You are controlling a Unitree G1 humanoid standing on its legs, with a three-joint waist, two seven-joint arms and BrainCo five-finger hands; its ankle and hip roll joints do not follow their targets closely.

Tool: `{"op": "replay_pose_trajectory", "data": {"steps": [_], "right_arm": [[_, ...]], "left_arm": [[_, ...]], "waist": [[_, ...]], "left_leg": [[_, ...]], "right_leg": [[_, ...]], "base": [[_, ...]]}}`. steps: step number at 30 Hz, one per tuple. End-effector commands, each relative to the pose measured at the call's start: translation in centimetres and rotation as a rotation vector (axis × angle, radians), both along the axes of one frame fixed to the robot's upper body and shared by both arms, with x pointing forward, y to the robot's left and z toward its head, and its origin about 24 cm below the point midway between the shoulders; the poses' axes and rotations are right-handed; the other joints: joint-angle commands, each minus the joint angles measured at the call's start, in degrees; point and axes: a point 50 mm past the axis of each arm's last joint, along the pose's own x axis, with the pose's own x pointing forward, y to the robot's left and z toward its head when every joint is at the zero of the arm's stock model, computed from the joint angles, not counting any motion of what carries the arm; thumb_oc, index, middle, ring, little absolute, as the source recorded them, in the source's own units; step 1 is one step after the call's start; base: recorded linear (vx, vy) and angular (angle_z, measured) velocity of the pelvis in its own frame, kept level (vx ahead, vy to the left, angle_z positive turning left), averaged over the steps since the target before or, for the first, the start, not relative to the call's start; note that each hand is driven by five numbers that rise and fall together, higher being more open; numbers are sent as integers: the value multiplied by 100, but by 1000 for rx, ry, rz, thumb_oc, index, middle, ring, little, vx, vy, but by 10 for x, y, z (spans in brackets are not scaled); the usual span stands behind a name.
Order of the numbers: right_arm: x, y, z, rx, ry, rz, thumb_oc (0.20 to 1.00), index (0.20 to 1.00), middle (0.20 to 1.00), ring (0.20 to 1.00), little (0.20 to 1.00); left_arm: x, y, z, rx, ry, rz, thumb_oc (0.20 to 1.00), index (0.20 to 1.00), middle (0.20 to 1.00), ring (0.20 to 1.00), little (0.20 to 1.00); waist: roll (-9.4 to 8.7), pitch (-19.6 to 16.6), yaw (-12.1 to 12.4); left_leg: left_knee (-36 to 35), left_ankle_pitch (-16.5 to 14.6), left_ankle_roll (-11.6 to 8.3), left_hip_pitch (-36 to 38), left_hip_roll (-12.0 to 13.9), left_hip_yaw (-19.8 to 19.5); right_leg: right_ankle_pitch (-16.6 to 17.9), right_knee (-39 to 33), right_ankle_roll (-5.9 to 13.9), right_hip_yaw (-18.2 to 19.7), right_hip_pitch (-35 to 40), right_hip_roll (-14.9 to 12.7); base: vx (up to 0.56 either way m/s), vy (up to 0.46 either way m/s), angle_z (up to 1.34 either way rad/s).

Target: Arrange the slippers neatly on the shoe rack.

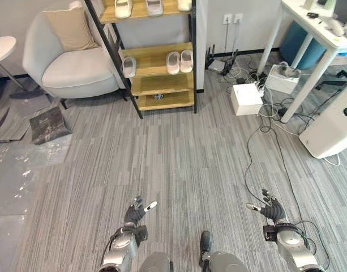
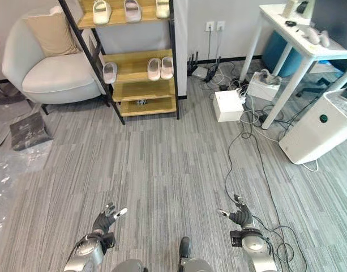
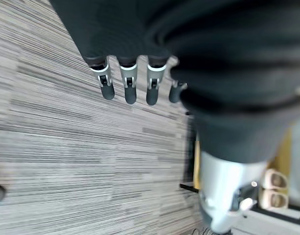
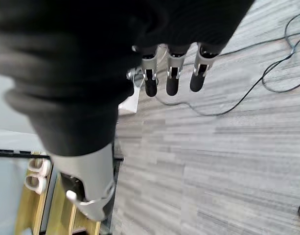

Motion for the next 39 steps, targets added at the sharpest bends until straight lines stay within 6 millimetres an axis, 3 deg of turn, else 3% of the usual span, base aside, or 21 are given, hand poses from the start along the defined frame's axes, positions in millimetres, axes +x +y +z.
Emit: {"op": "replay_pose_trajectory", "data": {"steps": [1, 2, 7, 10, 11, 12, 16, 19, 20, 23, 25, 26, 28, 29, 30, 31, 32, 33, 34, 37, 39], "right_arm": [[18, -1, 22, -3, -132, 3, 1000, 1000, 1000, 1000, 1000], [17, 2, 21, -10, -128, 14, 1000, 1000, 1000, 1000, 1000], [17, 7, 20, -4, -118, 40, 1000, 1000, 1000, 1000, 1000], [16, 13, 15, 18, -101, 43, 1000, 1000, 1000, 1000, 1000], [16, 17, 15, 29, -104, 50, 1000, 1000, 1000, 1000, 1000], [16, 18, 15, 30, -104, 50, 1000, 1000, 1000, 1000, 1000], [22, 25, 19, 37, -125, 69, 1000, 1000, 1000, 1000, 1000], [23, 27, 20, 43, -131, 73, 1000, 1000, 1000, 1000, 1000], [25, 27, 22, 45, -142, 76, 1000, 1000, 1000, 1000, 1000], [26, 28, 24, 50, -149, 75, 1000, 1000, 1000, 1000, 1000], [25, 27, 24, 48, -154, 73, 1000, 1000, 1000, 1000, 1000], [24, 26, 24, 42, -151, 70, 1000, 1000, 1000, 1000, 1000], [23, 26, 23, 38, -149, 72, 1000, 1000, 1000, 1000, 1000], [18, 26, 19, 45, -132, 79, 1000, 1000, 1000, 1000, 1000], [18, 26, 19, 45, -132, 80, 1000, 1000, 1000, 1000, 1000], [13, 21, 16, 37, -114, 73, 1000, 1000, 1000, 1000, 1000], [13, 21, 16, 37, -114, 73, 1000, 1000, 1000, 1000, 1000], [14, 17, 18, 34, -120, 68, 1000, 1000, 1000, 1000, 1000], [14, 17, 18, 34, -120, 68, 1000, 1000, 1000, 1000, 1000], [16, 8, 23, 10, -127, 69, 1000, 1000, 1000, 1000, 1000], [17, 7, 23, 8, -129, 67, 1000, 1000, 1000, 1000, 1000]], "left_arm": [[11, 13, 13, 49, -67, 8, 1000, 1000, 1000, 1000, 1000], [9, 15, 11, 65, -51, 11, 1000, 1000, 1000, 1000, 1000], [0, 21, 6, 67, -24, 35, 1000, 1000, 1000, 1000, 1000], [-4, 22, 4, 77, -11, 24, 1000, 1000, 1000, 1000, 1000], [-2, 24, 7, 91, -25, 10, 1000, 1000, 1000, 1000, 1000], [-2, 24, 7, 91, -25, 10, 1000, 1000, 1000, 1000, 1000], [3, 22, 14, 108, -60, -25, 1000, 1000, 1000, 1000, 1000], [7, 20, 19, 109, -89, -45, 1000, 1000, 1000, 1000, 1000], [10, 19, 24, 109, -115, -59, 1000, 1000, 1000, 1000, 1000], [12, 19, 24, 114, -114, -69, 1000, 1000, 1000, 1000, 1000], [15, 19, 27, 118, -125, -72, 1000, 1000, 1000, 1000, 1000], [16, 20, 27, 113, -125, -56, 1000, 1000, 1000, 1000, 1000], [17, 20, 25, 108, -114, -46, 1000, 1000, 1000, 1000, 1000], [10, 19, 14, 93, -66, -30, 1000, 1000, 1000, 1000, 1000], [10, 19, 14, 93, -66, -30, 1000, 1000, 1000, 1000, 1000], [8, 15, 12, 61, -61, -9, 1000, 1000, 1000, 1000, 1000], [8, 15, 12, 62, -62, -9, 1000, 1000, 1000, 1000, 1000], [9, 12, 12, 38, -65, 9, 1000, 1000, 1000, 1000, 1000], [9, 12, 12, 37, -65, 9, 1000, 1000, 1000, 1000, 1000], [13, 10, 13, 11, -77, 26, 1000, 1000, 1000, 1000, 1000], [13, 11, 14, 12, -78, 31, 1000, 1000, 1000, 1000, 1000]], "waist": [[-92, 198, 115], [3, 133, 204], [18, -85, 265], [-106, -230, 324], [-153, -224, 356], [-161, -231, 367], [-59, -76, 326], [88, 56, 223], [106, 130, 158], [85, 204, 45], [46, 226, -77], [14, 206, -133], [13, 197, -179], [-32, 62, -206], [-24, 66, -204], [44, -6, -181], [28, -18, -192], [39, -1, -137], [42, 0, -143], [-75, 123, 11], [-117, 165, 69]], "left_leg": [[-1156, 606, 187, 152, 27, 27], [-2348, 1317, 82, -167, 431, -50], [-2449, 1505, 89, -10, 384, 96], [-2137, 1257, 273, 22, 136, 176], [-2027, 1081, 441, 93, -1, 236], [-2019, 1075, 446, 83, -7, 251], [-1953, 764, 755, 446, -209, 321], [-2105, 593, 805, 874, -166, 258], [-2221, 489, 776, 1112, -163, 219], [-2342, 379, 729, 1379, -149, 136], [-2455, 242, 667, 1670, -158, 24], [-2468, 116, 599, 1852, -135, -16], [-2402, 24, 561, 1930, -120, -52], [-2158, -157, 491, 2031, -76, -106], [-2149, -169, 488, 2037, -68, -103], [-1592, -44, 331, 1985, 11, -144], [-1594, -25, 335, 1962, -7, -154], [-860, 337, 166, 1718, -60, -220], [-833, 324, 165, 1703, -59, -227], [164, 731, -1, 992, -148, -194], [144, 651, 35, 742, -154, -118]], "right_leg": [[-927, 364, 895, 187, 304, -386], [-1086, 215, 946, 229, 601, -334], [-1160, 144, 1098, 383, 994, -446], [-1097, 554, 1294, 546, 932, -772], [-828, 1296, 1432, 680, 631, -966], [-841, 1323, 1438, 697, 606, -977], [-40, 2714, 1392, 705, -23, -1262], [-169, 2885, 1295, 453, -577, -1202], [-269, 2384, 1298, 183, -789, -1169], [-272, 1722, 1338, 159, -984, -927], [-113, 977, 1423, 178, -1137, -713], [14, 624, 1462, -45, -1232, -682], [-2, 634, 1439, -79, -1186, -676], [-121, 628, 1275, 11, -987, -596], [-125, 628, 1273, 10, -978, -587], [-248, 562, 1126, -14, -700, -430], [-237, 556, 1129, -19, -715, -450], [-350, 483, 999, -28, -484, -363], [-350, 481, 998, -35, -483, -362], [-600, 380, 812, -59, -39, -375], [-666, 350, 811, -62, 77, -394]], "base": [[499, 142, -16], [366, 111, -9], [393, 197, -27], [417, 295, -39], [287, 255, -23], [238, 261, -27], [191, 199, -6], [376, 164, -2], [206, -14, -4], [333, -61, 0], [404, -107, 5], [385, -109, 22], [408, -137, 29], [431, -156, 38], [559, -205, 42], [251, -91, 30], [443, -197, 21], [187, -107, 17], [275, -158, 20], [260, -128, 1], [228, -78, -10]]}}
